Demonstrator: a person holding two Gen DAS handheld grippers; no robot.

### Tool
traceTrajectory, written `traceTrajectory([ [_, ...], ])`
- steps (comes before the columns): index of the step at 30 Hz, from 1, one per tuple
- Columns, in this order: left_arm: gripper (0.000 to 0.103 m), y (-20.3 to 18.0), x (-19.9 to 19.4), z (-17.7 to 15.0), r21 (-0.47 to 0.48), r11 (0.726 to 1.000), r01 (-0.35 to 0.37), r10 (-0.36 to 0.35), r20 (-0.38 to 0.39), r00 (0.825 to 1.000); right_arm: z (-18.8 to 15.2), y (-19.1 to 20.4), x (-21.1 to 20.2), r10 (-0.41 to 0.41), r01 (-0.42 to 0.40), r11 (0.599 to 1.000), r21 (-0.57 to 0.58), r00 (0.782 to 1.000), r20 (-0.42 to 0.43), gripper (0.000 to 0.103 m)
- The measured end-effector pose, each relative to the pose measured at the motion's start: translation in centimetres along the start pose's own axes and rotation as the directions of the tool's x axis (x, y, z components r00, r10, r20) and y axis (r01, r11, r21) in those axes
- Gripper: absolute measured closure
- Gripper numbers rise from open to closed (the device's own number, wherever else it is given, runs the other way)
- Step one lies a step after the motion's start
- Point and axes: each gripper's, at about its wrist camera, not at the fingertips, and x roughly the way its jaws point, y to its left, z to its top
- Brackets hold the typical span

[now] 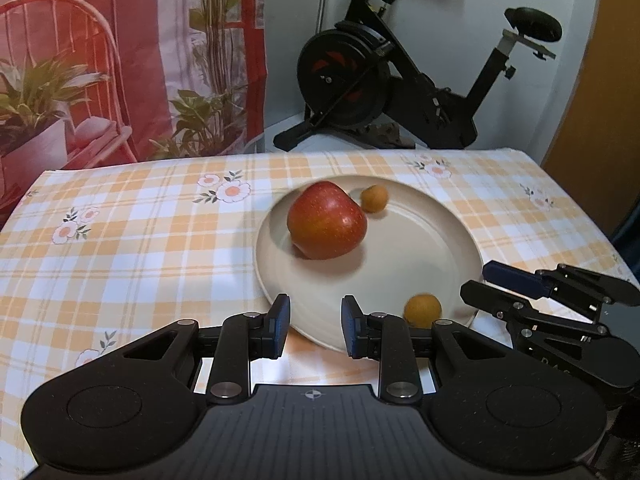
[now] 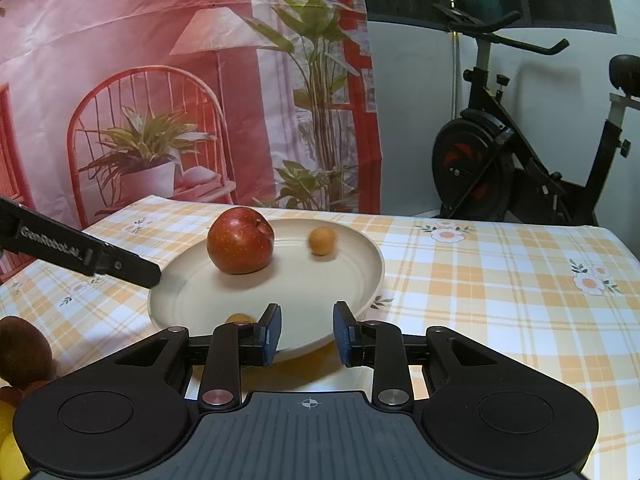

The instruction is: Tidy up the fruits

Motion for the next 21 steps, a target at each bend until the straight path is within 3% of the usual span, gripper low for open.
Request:
traceTrajectory([
  [15,0.073,3.7,-5.5,-1.5,-0.136,0.990,-0.044,0.051,0.053,0.997,0.3,0.3,-3.0,-0.034,0.033,0.998,0.050,0.999,0.006,0.075],
  [21,0.072,3.9,-8.3,-2.6,-0.139,0.990,-0.029,0.041,0.088,0.995,0.7,1.6,-5.0,-0.031,0.030,0.998,0.063,0.999,0.014,0.074],
])
